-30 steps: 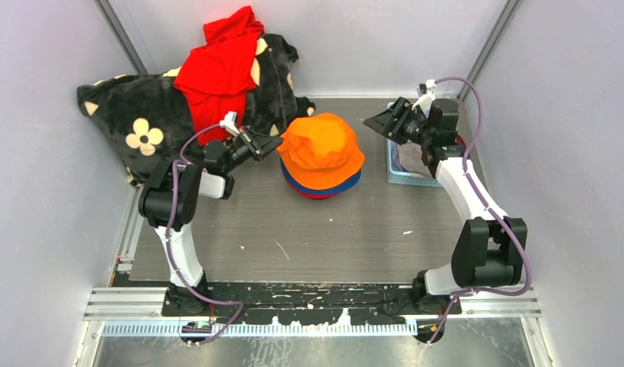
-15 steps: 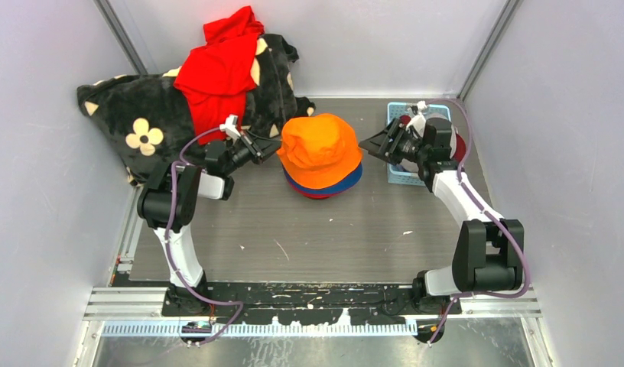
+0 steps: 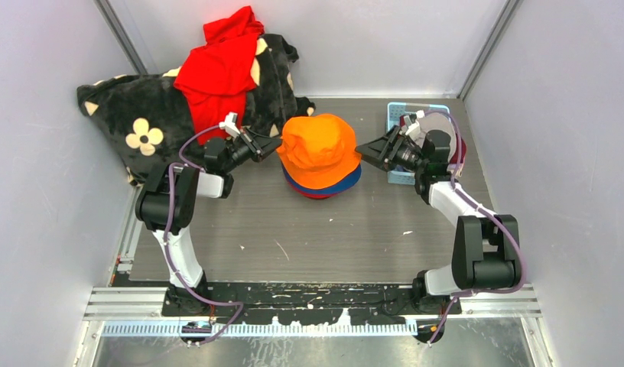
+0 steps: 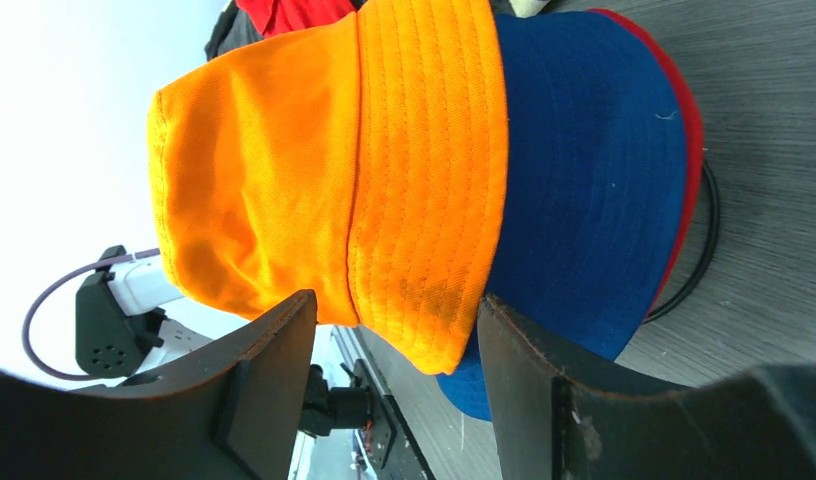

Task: Stack the hats

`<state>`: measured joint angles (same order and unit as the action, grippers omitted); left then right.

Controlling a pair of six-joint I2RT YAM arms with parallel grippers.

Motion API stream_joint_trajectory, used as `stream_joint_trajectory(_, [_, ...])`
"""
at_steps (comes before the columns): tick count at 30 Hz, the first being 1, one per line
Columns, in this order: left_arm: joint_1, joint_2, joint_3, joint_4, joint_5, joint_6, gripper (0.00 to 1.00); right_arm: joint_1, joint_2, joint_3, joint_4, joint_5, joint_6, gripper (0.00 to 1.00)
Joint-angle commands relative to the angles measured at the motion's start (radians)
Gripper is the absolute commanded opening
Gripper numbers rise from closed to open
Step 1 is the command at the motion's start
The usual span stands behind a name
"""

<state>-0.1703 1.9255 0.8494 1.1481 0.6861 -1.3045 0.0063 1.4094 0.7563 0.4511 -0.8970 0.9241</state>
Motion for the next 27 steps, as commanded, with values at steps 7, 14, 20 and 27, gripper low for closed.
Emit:
stream_joint_trajectory(7, [-0.003,-0.049,0.039,0.017,-0.01,0.013,0.0,-0.003,0.044,-0.024,0.194,-0.06,0.097,0.65])
stream_joint_trajectory(14, [-0.003,-0.046,0.04,0.017,-0.011,0.013,0.0,-0.003,0.074,-0.036,0.235,-0.072,0.117,0.62])
stream_joint_trajectory(20, [-0.003,-0.049,0.037,0.019,-0.013,0.013,0.0,-0.003,0.102,-0.052,0.292,-0.083,0.149,0.4])
stream_joint_trajectory(27, [-0.003,-0.053,0.038,0.015,-0.013,0.014,0.0,-0.003,0.103,-0.067,0.306,-0.066,0.15,0.01])
